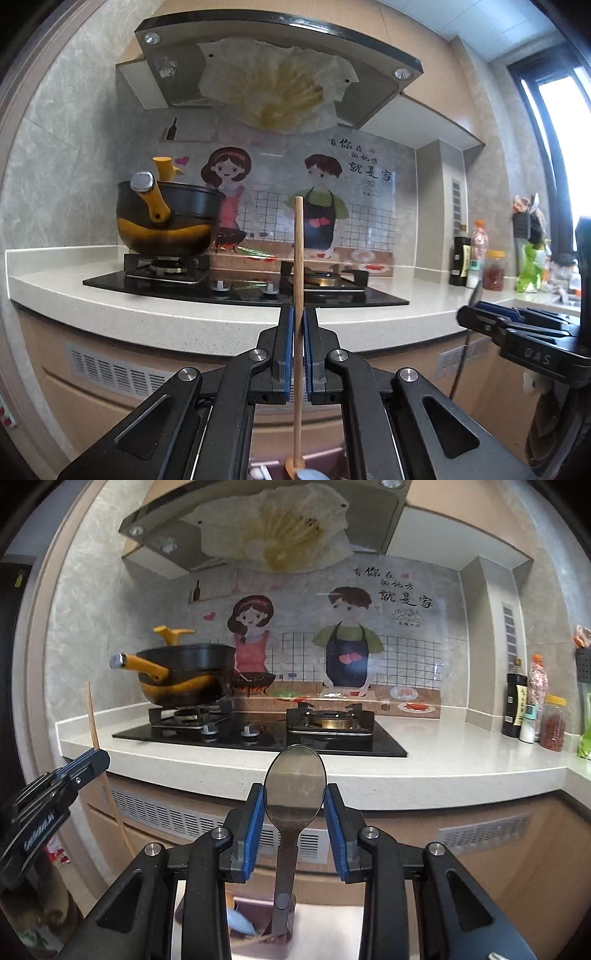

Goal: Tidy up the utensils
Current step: 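Lower both held utensils into the maroon caddy and open both grippers, then move both open grippers back to the remaining chopsticks on the cloth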

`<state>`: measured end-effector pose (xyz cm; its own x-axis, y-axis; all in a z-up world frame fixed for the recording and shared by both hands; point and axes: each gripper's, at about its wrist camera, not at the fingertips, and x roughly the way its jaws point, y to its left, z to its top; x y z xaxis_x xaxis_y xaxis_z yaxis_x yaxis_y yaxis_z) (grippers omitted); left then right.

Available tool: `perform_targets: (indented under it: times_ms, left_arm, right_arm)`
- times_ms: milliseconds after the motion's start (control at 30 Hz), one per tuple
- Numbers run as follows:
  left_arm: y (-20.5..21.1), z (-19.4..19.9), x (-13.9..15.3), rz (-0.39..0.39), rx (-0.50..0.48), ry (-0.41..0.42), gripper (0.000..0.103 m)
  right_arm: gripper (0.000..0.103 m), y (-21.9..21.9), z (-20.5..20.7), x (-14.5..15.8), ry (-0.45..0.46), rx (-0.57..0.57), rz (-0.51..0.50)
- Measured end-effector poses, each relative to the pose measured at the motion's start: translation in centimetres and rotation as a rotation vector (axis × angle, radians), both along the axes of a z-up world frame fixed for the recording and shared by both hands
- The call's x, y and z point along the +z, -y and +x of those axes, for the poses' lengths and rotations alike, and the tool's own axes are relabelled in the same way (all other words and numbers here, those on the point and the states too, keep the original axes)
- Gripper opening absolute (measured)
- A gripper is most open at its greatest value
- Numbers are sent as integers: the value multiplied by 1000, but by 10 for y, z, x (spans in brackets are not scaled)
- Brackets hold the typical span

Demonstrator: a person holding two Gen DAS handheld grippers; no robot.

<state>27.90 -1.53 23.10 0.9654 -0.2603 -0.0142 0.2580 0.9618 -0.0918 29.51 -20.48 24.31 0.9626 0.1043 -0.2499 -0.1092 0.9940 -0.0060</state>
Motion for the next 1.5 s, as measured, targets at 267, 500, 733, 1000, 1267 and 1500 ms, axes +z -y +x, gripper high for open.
perform_targets:
  times_ms: [267, 500, 733, 1000, 1267, 1500]
  left_arm:
    - [-1, 60, -60, -26, -20, -139, 5]
    - [-1, 99, -122, -48, -49, -270, 5]
    - [7, 105, -177, -25, -70, -421, 5]
    - [4, 93, -199, -24, -65, -523, 17]
    - [-6, 55, -186, 19, -32, -550, 43]
    - [-1, -1, -178, 137, -10, -544, 72]
  right_arm:
    - [30, -23, 62, -68, -128, 35, -42]
    - [30, -29, 97, -131, -265, 48, -51]
    - [30, -29, 107, -179, -400, 79, -33]
    - [41, -22, 102, -207, -525, 96, 12]
    - [92, -5, 43, -180, -419, 10, -21]
    - [102, -6, -28, -184, -402, -22, -172]
